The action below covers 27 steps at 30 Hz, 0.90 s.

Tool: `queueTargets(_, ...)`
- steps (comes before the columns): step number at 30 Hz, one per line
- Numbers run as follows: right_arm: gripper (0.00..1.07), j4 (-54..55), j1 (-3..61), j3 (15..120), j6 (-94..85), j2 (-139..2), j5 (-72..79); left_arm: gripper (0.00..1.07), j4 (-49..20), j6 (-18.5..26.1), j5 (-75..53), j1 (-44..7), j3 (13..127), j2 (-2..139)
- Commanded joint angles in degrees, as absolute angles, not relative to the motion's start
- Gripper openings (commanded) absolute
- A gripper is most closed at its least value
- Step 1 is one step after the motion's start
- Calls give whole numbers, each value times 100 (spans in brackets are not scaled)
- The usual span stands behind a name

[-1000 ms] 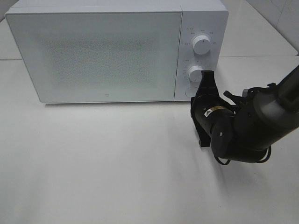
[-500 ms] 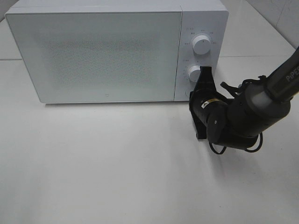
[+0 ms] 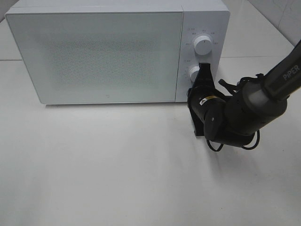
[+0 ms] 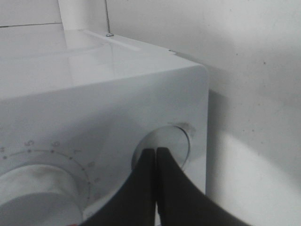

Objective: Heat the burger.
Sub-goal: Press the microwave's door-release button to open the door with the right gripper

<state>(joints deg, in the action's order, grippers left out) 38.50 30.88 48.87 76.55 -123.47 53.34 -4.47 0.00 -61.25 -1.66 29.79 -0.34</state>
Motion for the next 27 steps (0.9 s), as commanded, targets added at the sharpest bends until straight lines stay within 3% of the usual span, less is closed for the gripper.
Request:
queueTargets(1,0,3873,3071,4968,7569,-12336,5460,100,-476,0,-6131,-149,2968,-115)
queueTargets(27,0,4034,3002,6039,6916,-12748,6463,100,-476,0,-6131,-149,2968,-115)
